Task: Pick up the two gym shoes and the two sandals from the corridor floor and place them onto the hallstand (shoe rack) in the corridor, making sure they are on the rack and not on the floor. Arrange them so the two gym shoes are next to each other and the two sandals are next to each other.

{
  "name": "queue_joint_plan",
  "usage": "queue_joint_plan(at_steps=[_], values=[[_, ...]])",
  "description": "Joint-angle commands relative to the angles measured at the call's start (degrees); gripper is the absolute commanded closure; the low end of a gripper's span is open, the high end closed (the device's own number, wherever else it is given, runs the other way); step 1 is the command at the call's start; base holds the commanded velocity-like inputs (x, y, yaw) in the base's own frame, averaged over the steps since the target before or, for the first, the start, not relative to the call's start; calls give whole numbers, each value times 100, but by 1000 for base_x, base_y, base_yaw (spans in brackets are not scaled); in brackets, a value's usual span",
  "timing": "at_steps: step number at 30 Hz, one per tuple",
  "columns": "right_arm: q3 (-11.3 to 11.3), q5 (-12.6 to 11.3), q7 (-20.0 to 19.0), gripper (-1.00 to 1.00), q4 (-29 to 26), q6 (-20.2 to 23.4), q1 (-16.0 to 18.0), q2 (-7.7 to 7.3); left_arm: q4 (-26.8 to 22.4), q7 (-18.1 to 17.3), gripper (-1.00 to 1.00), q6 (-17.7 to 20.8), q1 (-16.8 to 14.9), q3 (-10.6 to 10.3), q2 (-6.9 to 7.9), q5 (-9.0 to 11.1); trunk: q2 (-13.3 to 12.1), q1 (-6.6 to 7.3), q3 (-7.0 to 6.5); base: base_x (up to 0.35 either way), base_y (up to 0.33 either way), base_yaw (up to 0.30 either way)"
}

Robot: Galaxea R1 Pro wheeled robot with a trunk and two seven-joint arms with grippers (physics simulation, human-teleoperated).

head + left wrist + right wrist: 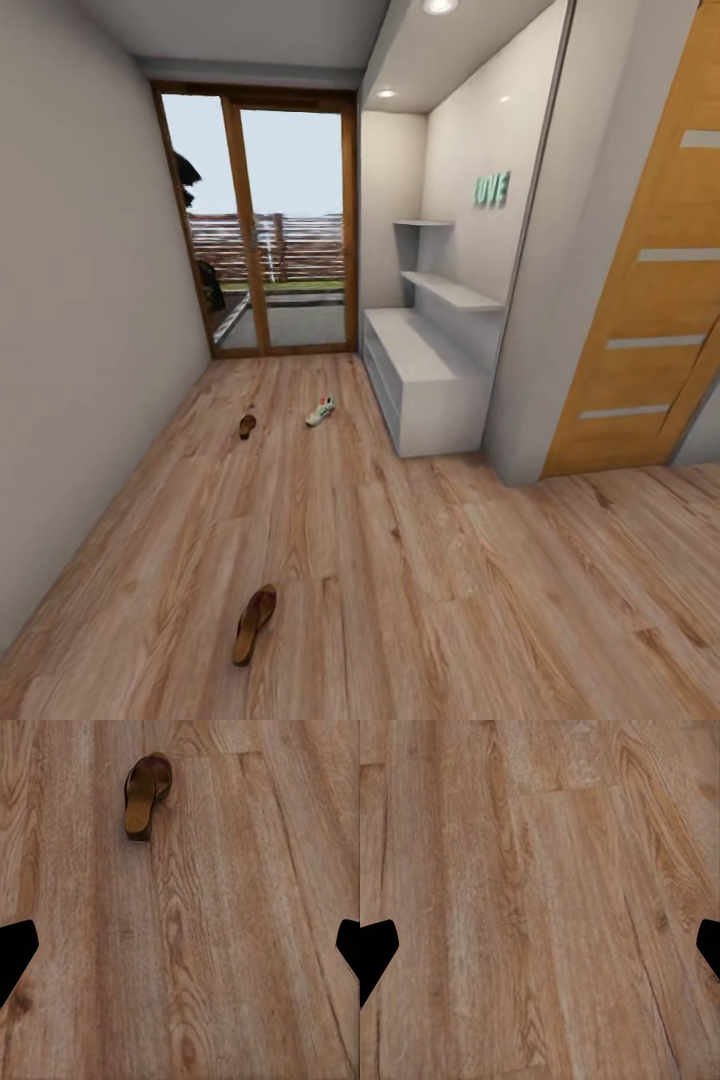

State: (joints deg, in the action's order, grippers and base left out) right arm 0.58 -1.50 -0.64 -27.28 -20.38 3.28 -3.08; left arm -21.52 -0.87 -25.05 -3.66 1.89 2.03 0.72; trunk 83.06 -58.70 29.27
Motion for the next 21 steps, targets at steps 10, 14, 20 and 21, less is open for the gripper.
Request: queue_joint_plan(at_steps=[10,14,20,21], values=[[-5,-16,-14,-100,-2,-19,4,0,-1,-9,-100,-17,-3,13,-1,7,2,-3,6,283,-94,0],[-1,-17,-15,-100,-5,-19,4,0,0,-9,-100,-17,-3,13,-2,6,2,-3,6,283,-71,0],[2,-17,-10,-100,0,-20,4,0,-1,-9,-100,-17,-3,13,-1,7,2,-3,6,283,-20,0],[2,-17,-9,-100,1,-20,2,0,-1,-9,-100,-17,-3,13,-1,7,2,-3,6,283,-7,0]])
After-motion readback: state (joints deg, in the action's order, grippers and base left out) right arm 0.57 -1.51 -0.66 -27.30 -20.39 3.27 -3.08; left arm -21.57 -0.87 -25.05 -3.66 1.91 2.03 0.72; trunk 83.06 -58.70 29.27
